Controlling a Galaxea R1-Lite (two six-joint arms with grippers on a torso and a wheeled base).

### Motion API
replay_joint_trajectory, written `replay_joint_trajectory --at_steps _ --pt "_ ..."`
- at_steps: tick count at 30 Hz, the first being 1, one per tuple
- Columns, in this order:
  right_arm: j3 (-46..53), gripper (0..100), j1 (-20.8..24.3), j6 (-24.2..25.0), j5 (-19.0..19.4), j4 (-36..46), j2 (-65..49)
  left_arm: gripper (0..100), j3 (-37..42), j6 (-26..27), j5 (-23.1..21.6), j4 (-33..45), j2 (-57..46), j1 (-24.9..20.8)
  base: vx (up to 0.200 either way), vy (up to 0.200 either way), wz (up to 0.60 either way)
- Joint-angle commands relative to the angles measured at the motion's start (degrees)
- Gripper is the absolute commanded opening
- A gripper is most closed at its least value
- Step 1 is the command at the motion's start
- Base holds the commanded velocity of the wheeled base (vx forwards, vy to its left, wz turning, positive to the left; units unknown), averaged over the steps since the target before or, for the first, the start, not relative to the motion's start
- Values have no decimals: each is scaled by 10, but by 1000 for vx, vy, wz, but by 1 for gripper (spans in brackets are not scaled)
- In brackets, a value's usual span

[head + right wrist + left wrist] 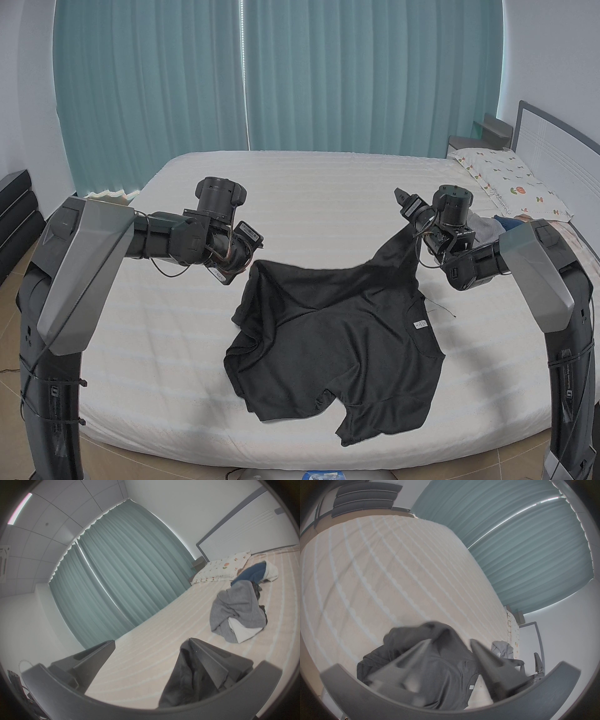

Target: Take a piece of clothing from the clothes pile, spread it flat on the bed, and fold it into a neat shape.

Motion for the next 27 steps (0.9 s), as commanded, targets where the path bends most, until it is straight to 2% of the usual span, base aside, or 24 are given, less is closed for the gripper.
replay_joint_trajectory --at_steps 1,5,8,12,14,18,21,22,24,27 --pt "15 100 1 0 0 0 33 100 -14 0 1 3 42 0 0 0 0" --pt "29 100 -5 -1 0 7 39 100 -8 2 5 7 49 1 0 0 0" --pt "75 100 -21 -3 12 12 9 100 8 2 1 28 42 5 0 0 0" --pt "165 100 -40 -3 67 13 -52 100 37 4 -3 38 12 11 0 0 0" --pt "223 100 -44 2 89 10 -91 100 75 8 -28 34 -18 11 0 0 0" --pt "351 100 -44 13 124 5 -157 100 177 15 -104 21 -101 10 0 0 0" --pt "416 100 -44 32 160 1 -192 100 231 17 -122 -3 -138 10 0 0 0" --pt "469 100 -44 46 195 0 -220 100 290 18 -128 -32 -164 7 0 0 0" --pt "487 100 -44 50 204 -1 -228 100 311 18 -131 -44 -172 5 0 0 0" --pt "551 100 -42 75 219 -2 -246 100 408 18 -140 -120 -199 3 0 0 0"
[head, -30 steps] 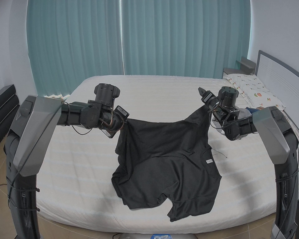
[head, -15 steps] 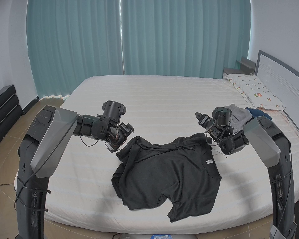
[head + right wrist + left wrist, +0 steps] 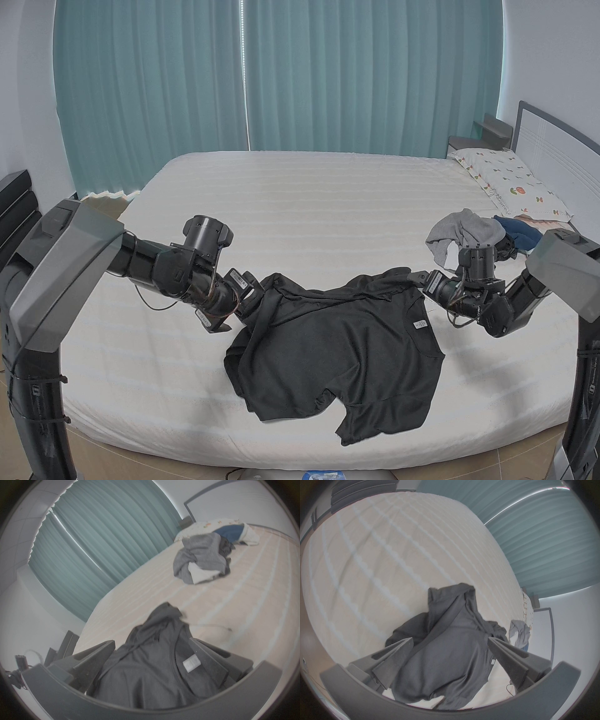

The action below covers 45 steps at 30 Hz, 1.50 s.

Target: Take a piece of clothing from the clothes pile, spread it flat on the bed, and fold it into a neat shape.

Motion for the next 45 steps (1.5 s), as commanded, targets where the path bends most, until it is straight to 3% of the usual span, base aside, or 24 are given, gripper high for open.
replay_joint_trajectory --at_steps 1,8,11,18,24,36,45 --pt "148 100 1 47 55 -4 -106 100 183 3 -34 -107 -114 -6 0 0 0" --pt "240 100 -3 89 89 -56 -104 100 285 -4 -35 -189 -115 -29 0 0 0" --pt "302 100 -8 95 126 -139 -86 100 323 -4 -35 -241 -110 -32 0 0 0" --pt "382 100 -7 91 135 -271 -29 100 380 2 -32 -292 -89 -49 -86 0 0" --pt "388 100 1 90 134 -292 3 100 396 1 -32 -323 -85 -49 -200 0 0" --pt "386 100 -1 95 136 -294 4 100 385 -27 -32 -326 -86 -49 0 0 0" --pt "384 100 1 95 135 -295 2 100 381 -34 -32 -326 -85 -49 0 -200 0"
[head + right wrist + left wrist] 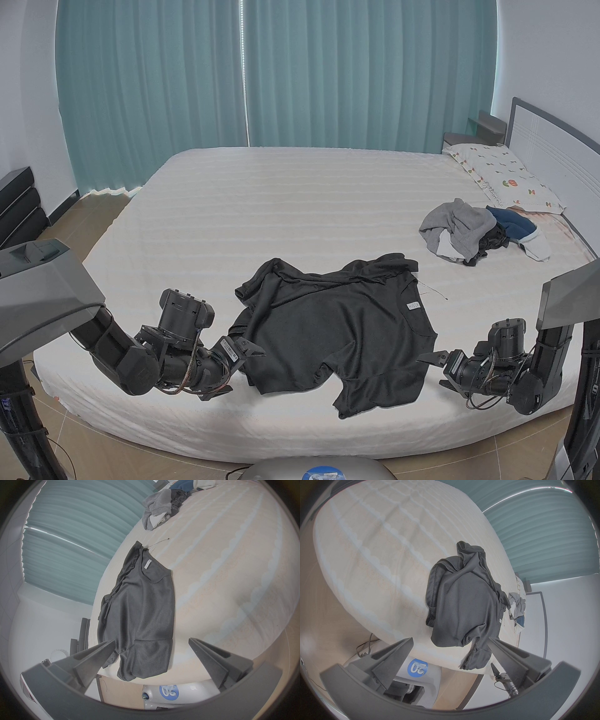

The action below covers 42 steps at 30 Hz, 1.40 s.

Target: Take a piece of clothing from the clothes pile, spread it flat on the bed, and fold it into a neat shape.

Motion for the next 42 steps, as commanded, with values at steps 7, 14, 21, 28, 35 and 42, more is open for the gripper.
replay_joint_trajectory --at_steps 7,14,21,28,35,42 --pt "0 100 2 -1 1 0 1 100 -1 6 3 -1 4 -1 0 -114 0" --pt "1 100 9 -2 0 0 6 100 -20 18 58 1 38 0 0 0 0" --pt "4 100 14 -2 -2 -25 22 100 -28 89 135 -1 86 -15 0 0 0" --pt "7 100 22 -5 -6 -33 28 100 -34 95 145 0 97 -21 0 0 0" --pt "6 100 26 -6 -8 -33 32 0 -46 95 160 -1 110 -27 0 0 0" --pt "5 100 35 -11 -19 -32 41 0 -41 91 162 -2 108 -29 0 0 0"
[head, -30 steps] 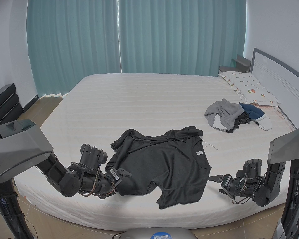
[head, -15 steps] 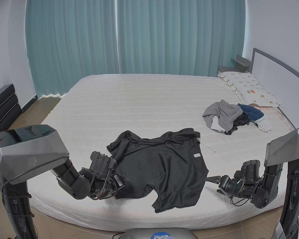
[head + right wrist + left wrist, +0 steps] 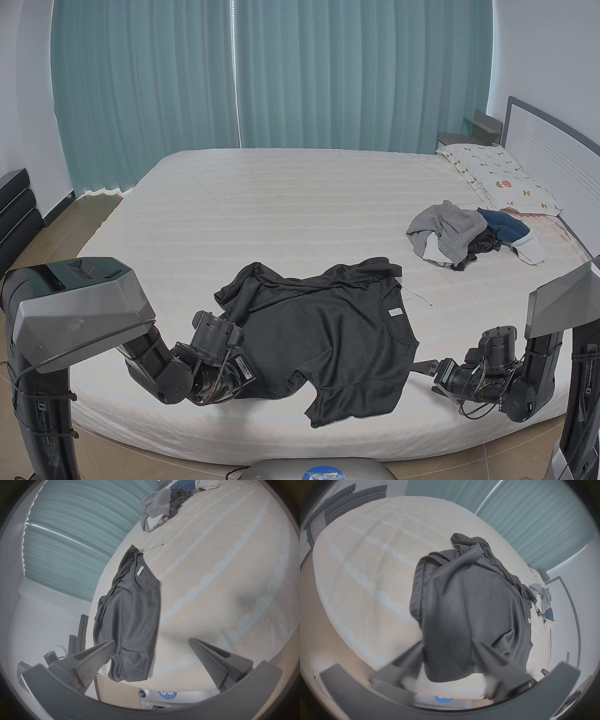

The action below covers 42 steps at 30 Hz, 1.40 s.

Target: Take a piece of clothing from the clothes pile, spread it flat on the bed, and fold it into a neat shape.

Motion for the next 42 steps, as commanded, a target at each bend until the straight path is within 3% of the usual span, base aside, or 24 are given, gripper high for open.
replay_joint_trajectory --at_steps 1,5,9,13,19,25,26,42 --pt "-7 100 8 -5 -19 0 13 0 8 -4 2 -4 -1 0 0 0 0" --pt "-16 100 16 -5 -37 -3 22 0 25 -10 0 -22 -4 8 0 0 0" --pt "-33 100 19 -5 -37 -3 26 0 42 -53 -12 -51 -39 36 0 0 0" --pt "-59 100 22 -5 -47 1 40 0 68 -75 -58 -88 -73 65 0 0 0" --pt "-98 100 26 -9 -67 4 62 0 64 -75 -95 -88 -74 105 0 0 0" --pt "-127 100 26 -27 -67 26 70 0 61 -73 -95 -93 -62 107 0 0 0" --pt "-131 0 26 -31 -67 29 70 0 61 -73 -95 -94 -62 107 0 0 0" --pt "-203 0 13 -20 -73 32 71 0 47 -74 -95 -95 -55 113 0 0 0"
